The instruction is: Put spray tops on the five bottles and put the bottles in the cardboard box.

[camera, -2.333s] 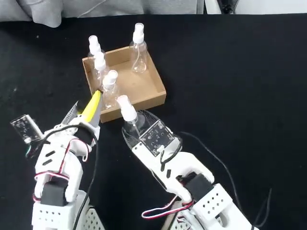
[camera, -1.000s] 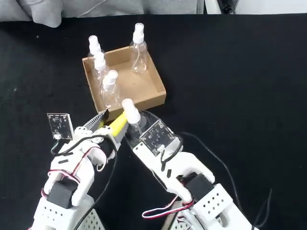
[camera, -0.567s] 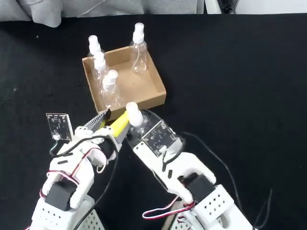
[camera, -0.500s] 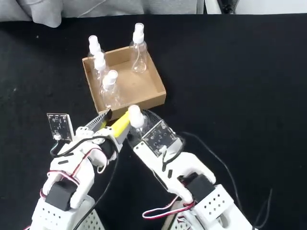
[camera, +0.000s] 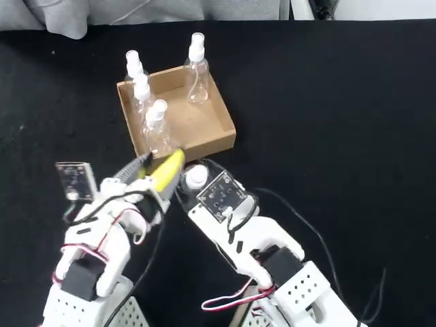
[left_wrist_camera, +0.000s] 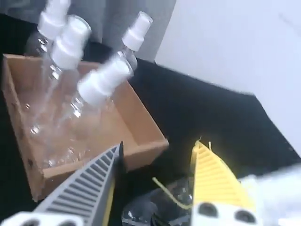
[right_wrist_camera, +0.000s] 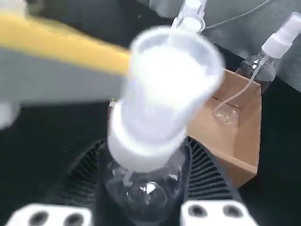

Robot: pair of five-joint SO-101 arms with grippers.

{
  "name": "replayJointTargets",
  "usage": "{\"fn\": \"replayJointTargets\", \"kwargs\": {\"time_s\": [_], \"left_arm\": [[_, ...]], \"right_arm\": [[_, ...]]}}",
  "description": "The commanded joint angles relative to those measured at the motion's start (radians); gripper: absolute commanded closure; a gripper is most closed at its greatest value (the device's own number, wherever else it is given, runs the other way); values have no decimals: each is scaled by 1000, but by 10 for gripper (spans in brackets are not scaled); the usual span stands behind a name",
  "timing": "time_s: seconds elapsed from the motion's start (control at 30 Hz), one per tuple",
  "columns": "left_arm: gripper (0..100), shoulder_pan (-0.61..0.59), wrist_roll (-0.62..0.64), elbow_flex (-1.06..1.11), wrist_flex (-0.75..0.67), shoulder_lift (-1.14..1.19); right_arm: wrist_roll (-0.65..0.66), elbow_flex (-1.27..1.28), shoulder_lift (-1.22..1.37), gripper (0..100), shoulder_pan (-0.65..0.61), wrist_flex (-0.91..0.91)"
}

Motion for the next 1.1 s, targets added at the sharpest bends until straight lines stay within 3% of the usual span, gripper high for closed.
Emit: {"fn": "replayJointTargets", "kwargs": {"time_s": [0.0, 0.33, 0.73, 1.07], "left_arm": [[773, -119, 11, -122, 3, -15], [773, -265, 3, -289, 181, -15], [773, -487, 2, -278, 183, -15], [773, -522, -78, -136, 181, -15]], "right_arm": [[2, -1, -27, 902, 23, 5], [-3, -1, -27, 900, 64, 5], [-2, 16, -27, 900, 64, -3], [0, 19, -27, 900, 64, -5]]}}
